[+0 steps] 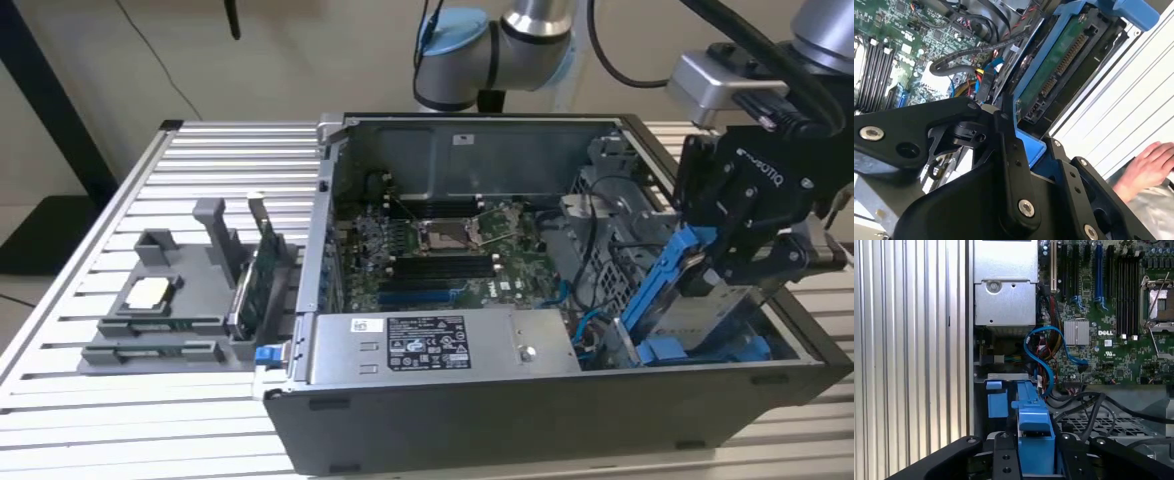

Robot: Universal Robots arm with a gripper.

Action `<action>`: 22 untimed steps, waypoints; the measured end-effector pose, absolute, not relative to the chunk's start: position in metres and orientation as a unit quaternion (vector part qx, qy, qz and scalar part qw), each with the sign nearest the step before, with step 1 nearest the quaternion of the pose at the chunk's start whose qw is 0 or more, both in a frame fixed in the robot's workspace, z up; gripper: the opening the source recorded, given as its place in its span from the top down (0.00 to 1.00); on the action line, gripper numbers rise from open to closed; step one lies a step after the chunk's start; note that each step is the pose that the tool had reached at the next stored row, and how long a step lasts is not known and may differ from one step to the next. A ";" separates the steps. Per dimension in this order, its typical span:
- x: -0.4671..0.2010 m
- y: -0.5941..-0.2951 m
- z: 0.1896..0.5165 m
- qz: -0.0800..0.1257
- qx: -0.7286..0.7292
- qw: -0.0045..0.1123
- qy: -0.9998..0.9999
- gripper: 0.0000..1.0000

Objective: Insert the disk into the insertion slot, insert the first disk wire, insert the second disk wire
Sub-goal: 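Insert the disk into the insertion slot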

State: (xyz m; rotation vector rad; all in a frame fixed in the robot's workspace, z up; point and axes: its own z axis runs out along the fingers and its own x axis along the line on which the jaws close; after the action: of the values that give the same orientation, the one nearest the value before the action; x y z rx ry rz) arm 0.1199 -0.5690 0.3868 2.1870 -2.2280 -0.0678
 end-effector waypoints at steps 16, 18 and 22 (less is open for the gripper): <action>0.120 -0.569 0.422 -0.023 0.700 0.011 -0.713 0.60; 0.120 -0.568 0.422 -0.023 0.700 0.010 -0.713 0.60; 0.120 -0.567 0.419 -0.024 0.700 0.008 -0.713 0.60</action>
State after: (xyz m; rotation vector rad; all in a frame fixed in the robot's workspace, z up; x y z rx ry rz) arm 0.1199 -0.5670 0.4193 2.1894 -2.2302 -0.0751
